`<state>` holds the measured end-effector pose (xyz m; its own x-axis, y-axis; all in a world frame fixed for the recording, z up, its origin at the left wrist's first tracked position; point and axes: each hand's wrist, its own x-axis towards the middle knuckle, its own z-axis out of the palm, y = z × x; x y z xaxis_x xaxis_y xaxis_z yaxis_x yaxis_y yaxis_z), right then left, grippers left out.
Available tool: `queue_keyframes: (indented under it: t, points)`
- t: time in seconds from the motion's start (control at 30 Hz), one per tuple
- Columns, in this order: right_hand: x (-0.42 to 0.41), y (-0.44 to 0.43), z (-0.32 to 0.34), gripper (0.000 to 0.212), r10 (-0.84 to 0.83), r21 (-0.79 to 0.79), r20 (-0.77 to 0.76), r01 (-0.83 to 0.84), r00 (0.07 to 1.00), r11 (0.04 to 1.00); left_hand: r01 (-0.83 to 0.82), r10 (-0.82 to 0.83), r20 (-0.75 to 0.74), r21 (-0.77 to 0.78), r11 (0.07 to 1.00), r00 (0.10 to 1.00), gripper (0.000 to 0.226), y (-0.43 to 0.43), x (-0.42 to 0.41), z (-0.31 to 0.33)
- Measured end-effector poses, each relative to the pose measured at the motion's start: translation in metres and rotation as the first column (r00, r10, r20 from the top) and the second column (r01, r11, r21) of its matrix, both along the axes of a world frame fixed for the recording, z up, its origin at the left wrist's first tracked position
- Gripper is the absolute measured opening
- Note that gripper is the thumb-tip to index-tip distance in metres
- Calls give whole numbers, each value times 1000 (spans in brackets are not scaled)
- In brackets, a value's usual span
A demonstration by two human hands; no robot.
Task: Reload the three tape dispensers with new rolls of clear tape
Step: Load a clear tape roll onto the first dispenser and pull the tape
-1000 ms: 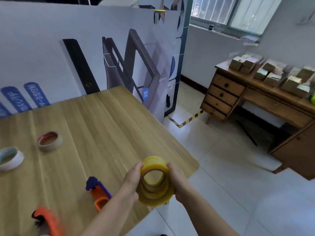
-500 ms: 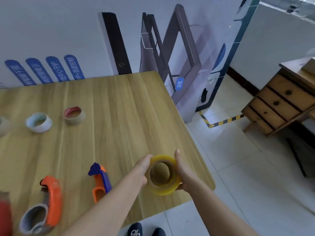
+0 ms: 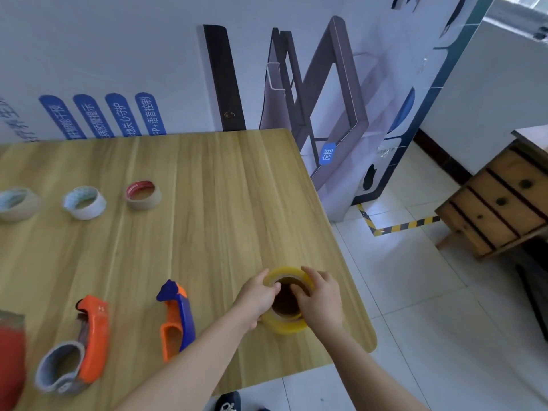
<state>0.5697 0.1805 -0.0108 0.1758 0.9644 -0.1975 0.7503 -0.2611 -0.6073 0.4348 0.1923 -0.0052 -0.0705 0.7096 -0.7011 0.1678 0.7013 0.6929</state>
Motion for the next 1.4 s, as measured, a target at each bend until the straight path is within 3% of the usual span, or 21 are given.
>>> queue_keyframes:
  t: [0.1,0.17,0.23,0.33,0.4,0.47,0.57,0.67,0.73,0.9,0.97,1.07,1.23,1.4]
  points:
    - [-4,-2,11,41,70,231,228,-124,971,965,74,-60,-162,83,994,985,48,-2,0,11]
    - [-8,-3,24,27,134,377,217,-210,967,902,82,-45,-239,144,986,970,31,-2,-4,23]
    - [-12,-7,36,8,238,435,145,-278,960,856,24,3,-181,150,988,983,22,1,-13,38]
    - [-15,-12,54,31,353,380,-17,-321,935,868,-39,44,-62,87,995,997,16,4,-31,63]
    - [-17,-14,70,43,436,389,-44,-387,899,836,-36,36,0,46,998,999,17,4,-43,80]
    - [-19,-15,88,52,533,371,-79,-471,843,800,-42,41,47,18,999,998,22,-1,-56,97]
    - [-34,-19,114,39,617,338,-181,-540,766,771,-97,96,191,-2,995,977,52,-15,-74,121]
    - [-53,-26,140,41,618,363,-320,-510,718,780,-85,65,180,109,990,982,85,-30,-86,140]
    - [-61,-32,158,40,637,389,-392,-507,664,769,-155,116,189,203,967,975,96,-40,-94,146]
    - [-81,-47,193,56,609,355,-605,-511,512,783,-351,215,325,449,822,921,93,-75,-104,169]
    - [-94,-53,203,54,591,344,-658,-513,466,787,-426,238,377,568,704,895,94,-89,-104,175]
    - [-112,-54,214,43,534,312,-754,-506,382,804,-414,238,340,707,573,910,84,-106,-108,185]
    - [-136,-54,221,31,430,231,-877,-596,215,769,-432,327,285,650,625,901,59,-119,-136,210]
    - [-165,-61,230,32,408,263,-911,-672,63,692,-450,334,314,467,761,889,80,-126,-169,225]
